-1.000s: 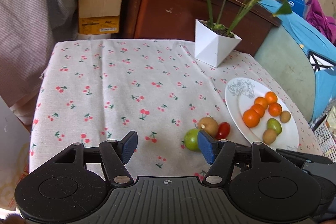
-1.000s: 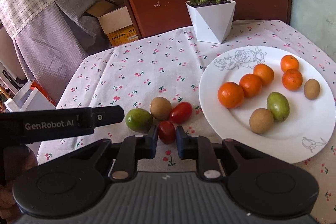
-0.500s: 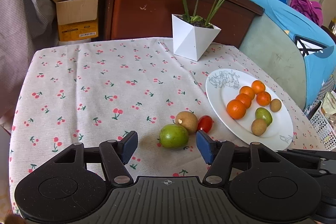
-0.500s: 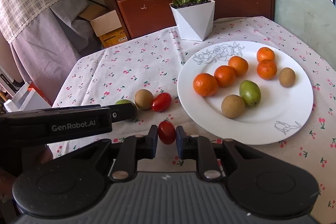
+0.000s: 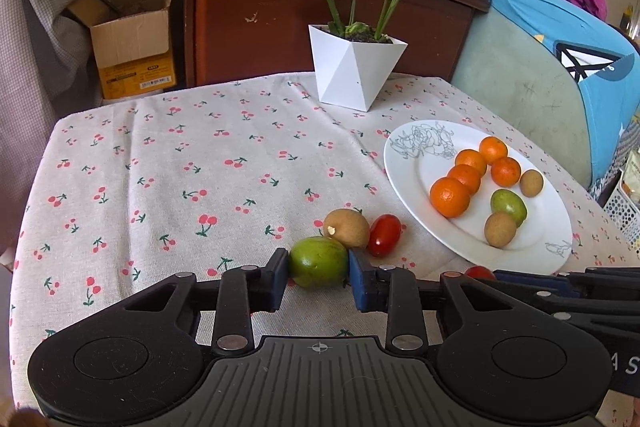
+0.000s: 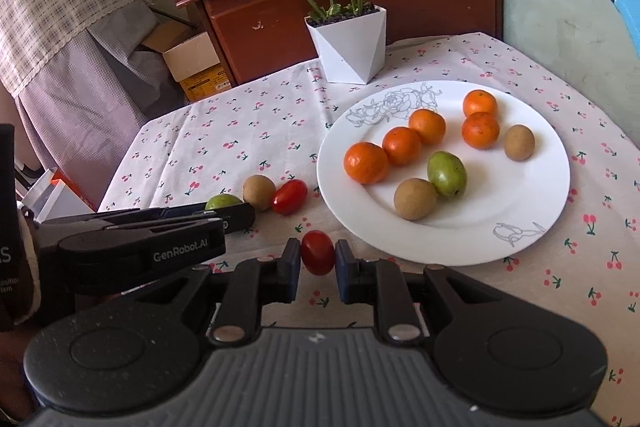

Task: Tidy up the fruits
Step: 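Grasp a red cherry tomato with the right tool while the left tool grasps a green lime, then release the tomato on the plate with the right tool while the left tool releases the lime there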

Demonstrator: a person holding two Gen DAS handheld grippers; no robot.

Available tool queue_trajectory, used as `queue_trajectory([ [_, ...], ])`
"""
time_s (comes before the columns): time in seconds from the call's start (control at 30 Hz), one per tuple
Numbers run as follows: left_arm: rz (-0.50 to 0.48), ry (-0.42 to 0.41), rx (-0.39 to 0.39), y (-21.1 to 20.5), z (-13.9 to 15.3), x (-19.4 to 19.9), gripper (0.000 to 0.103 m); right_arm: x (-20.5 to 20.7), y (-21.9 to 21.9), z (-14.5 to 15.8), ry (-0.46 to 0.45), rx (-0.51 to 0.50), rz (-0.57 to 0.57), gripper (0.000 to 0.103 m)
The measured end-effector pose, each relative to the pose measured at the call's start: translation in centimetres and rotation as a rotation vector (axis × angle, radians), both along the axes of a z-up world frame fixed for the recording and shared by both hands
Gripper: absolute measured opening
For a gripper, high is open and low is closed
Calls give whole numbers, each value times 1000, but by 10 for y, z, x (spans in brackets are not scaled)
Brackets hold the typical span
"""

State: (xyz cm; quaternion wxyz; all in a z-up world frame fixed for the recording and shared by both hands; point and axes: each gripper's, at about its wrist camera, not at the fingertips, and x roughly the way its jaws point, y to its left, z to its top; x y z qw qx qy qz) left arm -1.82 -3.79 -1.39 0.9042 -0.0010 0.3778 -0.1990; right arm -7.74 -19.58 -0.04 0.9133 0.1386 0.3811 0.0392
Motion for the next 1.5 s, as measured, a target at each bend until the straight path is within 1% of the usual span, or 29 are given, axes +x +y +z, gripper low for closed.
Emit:
queue_trajectory([
  [0.13, 7, -1, -14, -1, 6, -2, 29, -3, -4, 5, -18, 7, -8, 18],
  [0.27, -10, -23, -66, -5, 20, -2, 29, -6, -15, 16, -57, 23, -40, 18],
  [0.37, -37, -54, -109, -12, 31, -3, 29, -7, -29, 27, -101, 36, -91, 18],
  [0.47, -77, -68, -163, -21, 39, -1, 29, -6, -47, 37, -138, 47, -158, 18],
  [0.6, -108, -83, -164, -37, 41, 3, 29, -6, -66, 43, -161, 47, -240, 18],
  [0.7, -101, -74, -163, -44, 36, 12, 29, -5, -77, 41, -152, 63, -294, 18],
  [0.83, -76, -55, -163, -49, 27, 24, 29, -1, -85, 30, -112, 82, -342, 18],
  [1.03, -59, -26, -156, -57, 15, 39, 30, 3, -93, 17, -64, 116, -387, 18],
  [1.17, -67, -14, -152, -63, 11, 44, 30, 7, -93, 12, -47, 107, -408, 19],
  [1.23, -65, -13, -149, -65, 10, 45, 31, 7, -95, 11, -38, 118, -417, 22],
  [1.27, -61, -15, -144, -66, 10, 45, 31, 7, -95, 10, -38, 121, -425, 22],
  [1.3, -60, -15, -141, -66, 10, 46, 32, 7, -95, 11, -39, 121, -431, 22],
  [1.37, -55, -16, -149, -65, 14, 46, 41, 6, -96, 12, -46, 117, -439, 22],
  [1.4, -48, -24, -154, -64, 17, 45, 50, 5, -97, 13, -50, 119, -443, 22],
  [1.43, -42, -34, -156, -63, 20, 44, 56, 5, -98, 14, -52, 126, -446, 22],
  [1.5, -35, -46, -147, -62, 26, 43, 61, 5, -98, 15, -54, 136, -447, 22],
])
